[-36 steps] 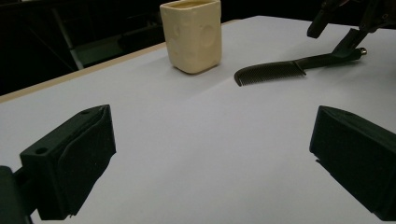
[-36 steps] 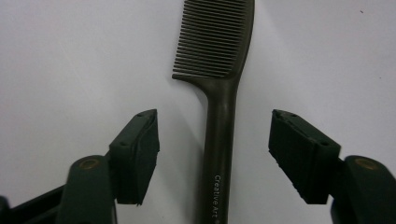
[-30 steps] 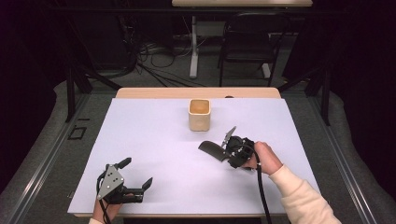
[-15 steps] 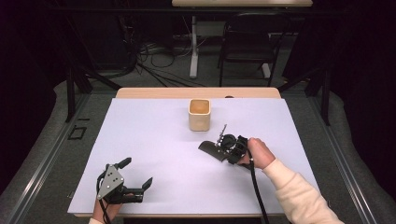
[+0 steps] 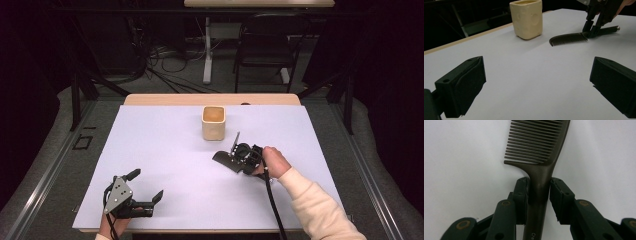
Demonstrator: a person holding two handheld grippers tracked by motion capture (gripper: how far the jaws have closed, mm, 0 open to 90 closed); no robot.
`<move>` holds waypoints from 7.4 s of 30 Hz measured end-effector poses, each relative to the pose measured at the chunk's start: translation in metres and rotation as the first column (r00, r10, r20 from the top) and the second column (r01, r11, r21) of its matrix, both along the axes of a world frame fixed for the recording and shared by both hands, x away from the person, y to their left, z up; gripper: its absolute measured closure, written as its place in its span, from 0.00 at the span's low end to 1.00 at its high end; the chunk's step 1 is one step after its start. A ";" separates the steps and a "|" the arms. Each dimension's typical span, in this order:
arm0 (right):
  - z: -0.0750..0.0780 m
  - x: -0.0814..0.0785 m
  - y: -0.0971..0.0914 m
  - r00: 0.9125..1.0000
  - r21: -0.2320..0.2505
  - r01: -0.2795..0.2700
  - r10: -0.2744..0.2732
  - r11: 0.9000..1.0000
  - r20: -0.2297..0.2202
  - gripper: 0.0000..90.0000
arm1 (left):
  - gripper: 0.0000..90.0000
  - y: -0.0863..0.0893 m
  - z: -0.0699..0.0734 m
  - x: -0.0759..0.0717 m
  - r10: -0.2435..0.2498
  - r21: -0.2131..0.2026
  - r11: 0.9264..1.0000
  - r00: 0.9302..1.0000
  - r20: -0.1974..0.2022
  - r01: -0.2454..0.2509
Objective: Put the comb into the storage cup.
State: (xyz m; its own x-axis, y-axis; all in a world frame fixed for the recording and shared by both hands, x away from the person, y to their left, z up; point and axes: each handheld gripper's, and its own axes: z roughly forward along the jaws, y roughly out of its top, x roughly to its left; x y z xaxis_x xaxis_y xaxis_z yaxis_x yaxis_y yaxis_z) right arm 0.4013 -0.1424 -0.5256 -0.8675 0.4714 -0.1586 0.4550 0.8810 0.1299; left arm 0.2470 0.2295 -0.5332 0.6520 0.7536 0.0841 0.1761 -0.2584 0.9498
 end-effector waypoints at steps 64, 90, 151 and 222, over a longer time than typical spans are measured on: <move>0.043 -0.028 -0.044 0.991 0.360 0.075 -0.108 0.930 0.073 0.80 | 0.00 0.000 0.000 0.000 0.006 0.006 1.000 1.000 0.000 -0.006; 0.051 -0.036 -0.061 0.983 0.473 0.082 -0.151 0.877 0.108 0.80 | 0.00 0.000 0.000 0.000 0.004 0.010 1.000 1.000 0.001 -0.004; 0.060 -0.026 -0.064 0.927 0.613 0.076 -0.281 0.786 0.246 0.80 | 0.00 0.000 0.000 0.000 0.018 0.006 1.000 1.000 0.007 -0.018; 0.082 0.011 -0.042 0.875 0.660 0.039 -0.345 0.750 0.340 0.80 | 0.01 0.001 0.001 0.000 0.024 -0.005 1.000 1.000 0.010 -0.024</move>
